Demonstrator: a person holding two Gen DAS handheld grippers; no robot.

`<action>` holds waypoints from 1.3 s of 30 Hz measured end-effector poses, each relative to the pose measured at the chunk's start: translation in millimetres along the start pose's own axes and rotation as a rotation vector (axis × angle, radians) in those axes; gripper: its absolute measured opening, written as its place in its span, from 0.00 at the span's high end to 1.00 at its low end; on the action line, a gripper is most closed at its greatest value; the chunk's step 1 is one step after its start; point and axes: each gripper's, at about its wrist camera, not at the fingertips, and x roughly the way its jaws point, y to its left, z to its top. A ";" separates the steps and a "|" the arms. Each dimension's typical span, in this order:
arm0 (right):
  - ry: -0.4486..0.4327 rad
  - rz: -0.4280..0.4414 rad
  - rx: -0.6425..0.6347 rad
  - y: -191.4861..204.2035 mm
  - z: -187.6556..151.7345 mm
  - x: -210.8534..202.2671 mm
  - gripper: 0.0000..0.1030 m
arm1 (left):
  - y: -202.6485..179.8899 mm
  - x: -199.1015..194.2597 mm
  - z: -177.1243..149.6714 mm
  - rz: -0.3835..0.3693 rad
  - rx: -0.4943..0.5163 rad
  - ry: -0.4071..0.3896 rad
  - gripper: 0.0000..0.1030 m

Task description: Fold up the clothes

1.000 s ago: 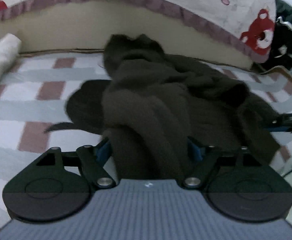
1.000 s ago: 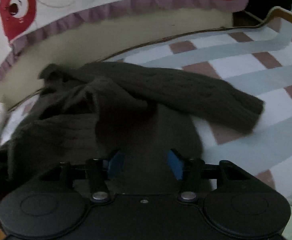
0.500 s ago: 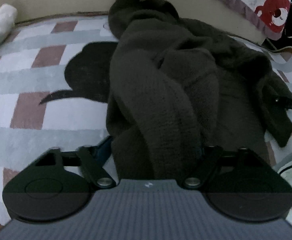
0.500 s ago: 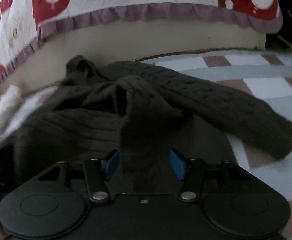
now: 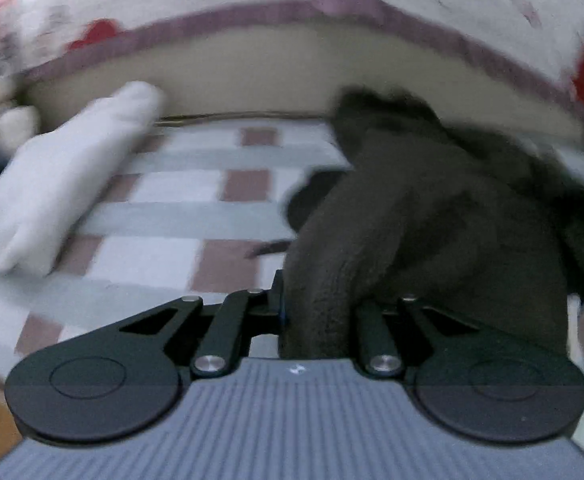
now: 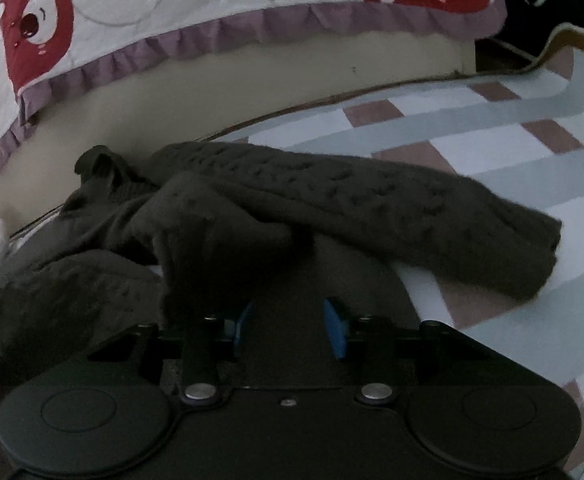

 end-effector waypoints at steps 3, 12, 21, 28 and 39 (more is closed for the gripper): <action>-0.002 0.014 0.015 1.7 0.4 -6.3 0.51 | 7.3 -25.9 -0.5 0.040 0.032 -0.068 0.91; 0.001 0.084 -0.187 49.5 -8.0 -17.1 0.32 | 37.9 3.1 -44.2 0.008 -0.082 0.208 0.94; 0.054 -0.169 -0.192 62.3 -14.5 36.0 0.25 | 42.4 -15.8 -26.7 -0.179 -0.152 0.115 0.51; -0.107 -0.066 -0.137 69.4 -6.9 11.1 0.83 | 30.0 -18.3 -11.1 -0.167 -0.036 0.028 0.50; -0.257 0.263 -0.047 87.3 6.4 -65.6 0.92 | -78.6 10.3 24.1 -0.398 0.329 -0.059 0.41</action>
